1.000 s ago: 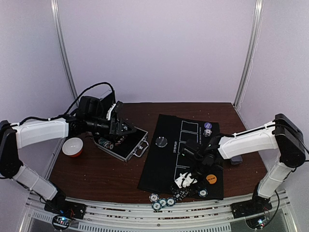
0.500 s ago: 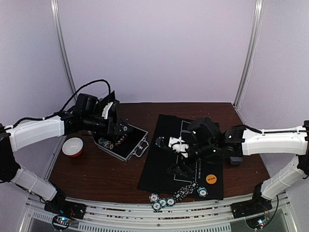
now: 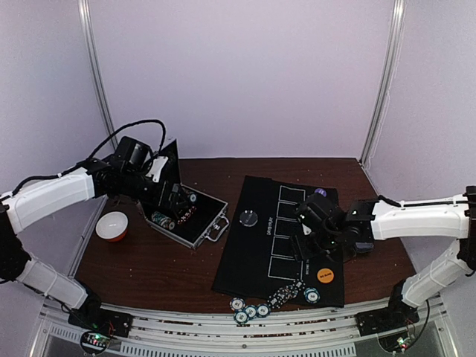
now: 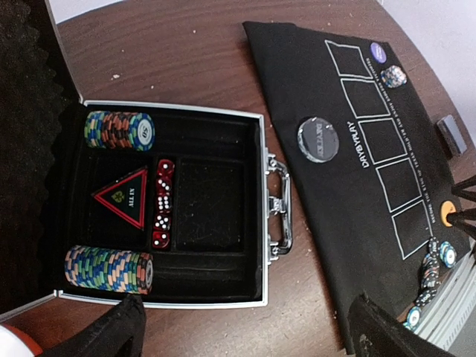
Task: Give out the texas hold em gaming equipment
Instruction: Pick up the face-down deck piles from the center of the board.
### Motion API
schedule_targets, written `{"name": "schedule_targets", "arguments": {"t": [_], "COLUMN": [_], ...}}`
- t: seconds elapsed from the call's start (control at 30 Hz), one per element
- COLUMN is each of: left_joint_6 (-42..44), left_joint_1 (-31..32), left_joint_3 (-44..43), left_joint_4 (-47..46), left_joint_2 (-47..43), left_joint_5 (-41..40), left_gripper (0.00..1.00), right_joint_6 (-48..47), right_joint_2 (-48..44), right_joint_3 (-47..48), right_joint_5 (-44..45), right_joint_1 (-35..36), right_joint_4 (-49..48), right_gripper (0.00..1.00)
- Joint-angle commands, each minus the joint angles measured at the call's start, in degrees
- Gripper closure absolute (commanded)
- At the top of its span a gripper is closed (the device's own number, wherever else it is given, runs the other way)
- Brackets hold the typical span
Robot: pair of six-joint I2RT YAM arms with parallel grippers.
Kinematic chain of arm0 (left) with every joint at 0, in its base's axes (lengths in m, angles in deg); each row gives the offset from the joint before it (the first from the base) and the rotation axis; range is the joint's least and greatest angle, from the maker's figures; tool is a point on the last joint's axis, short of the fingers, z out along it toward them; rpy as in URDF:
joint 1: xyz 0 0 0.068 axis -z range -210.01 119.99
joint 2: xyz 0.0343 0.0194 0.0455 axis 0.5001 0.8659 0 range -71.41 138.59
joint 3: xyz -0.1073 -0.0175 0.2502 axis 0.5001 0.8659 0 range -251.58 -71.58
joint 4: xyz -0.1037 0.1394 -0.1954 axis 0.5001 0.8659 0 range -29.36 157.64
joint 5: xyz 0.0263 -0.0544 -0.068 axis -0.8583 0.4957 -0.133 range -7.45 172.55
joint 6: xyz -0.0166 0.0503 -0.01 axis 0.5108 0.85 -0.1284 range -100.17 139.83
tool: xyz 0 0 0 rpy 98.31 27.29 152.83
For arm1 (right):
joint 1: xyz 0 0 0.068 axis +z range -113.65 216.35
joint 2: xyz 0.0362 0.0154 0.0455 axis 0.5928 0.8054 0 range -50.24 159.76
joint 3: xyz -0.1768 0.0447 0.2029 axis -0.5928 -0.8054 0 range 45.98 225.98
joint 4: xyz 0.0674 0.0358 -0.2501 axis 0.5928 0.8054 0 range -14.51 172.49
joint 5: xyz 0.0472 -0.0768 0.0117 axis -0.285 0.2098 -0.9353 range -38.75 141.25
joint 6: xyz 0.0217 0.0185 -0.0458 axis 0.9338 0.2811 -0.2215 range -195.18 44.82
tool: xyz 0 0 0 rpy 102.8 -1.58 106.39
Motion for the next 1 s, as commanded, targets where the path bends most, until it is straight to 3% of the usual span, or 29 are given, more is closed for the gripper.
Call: {"name": "schedule_targets", "arguments": {"t": [0.0,0.1,0.3,0.7,0.8,0.9,0.97], "left_joint_6": [2.4,3.5,5.0,7.5,8.0,8.6,9.0], "left_joint_1": [-0.2,-0.2,-0.2,-0.2,-0.2,-0.2,-0.2], "left_joint_3": [-2.6,-3.5,-4.6,-8.5,-9.5,-11.0,-12.2], "left_joint_4": [1.8,2.4,2.8,3.4,3.5,3.5,3.6], "left_joint_2": [2.9,4.3,6.0,9.1,9.9,10.6,11.2], "left_joint_5": [-0.8,-1.2,-2.1,-1.9,-1.8,-1.5,-0.9], "left_gripper": [0.02,0.02,0.02,0.02,0.02,0.02,0.02], "right_joint_6": [6.4,6.1,6.1,6.1,5.4,4.3,2.8], "right_joint_2": [3.6,5.8,9.6,8.5,6.8,3.7,0.9], "right_joint_3": [-2.0,-2.0,-2.6,1.0,3.7,6.7,8.1], "right_joint_5": [-4.8,-6.7,-10.6,-14.1,-12.7,-7.1,-3.1], "right_joint_1": [0.1,0.6,1.5,2.9,1.7,-2.8,-7.9], "right_joint_4": [3.4,3.5,2.5,10.9,13.3,17.4,20.1], "right_gripper": [0.48,0.57,0.63,0.70,0.67,0.51,0.30]}}
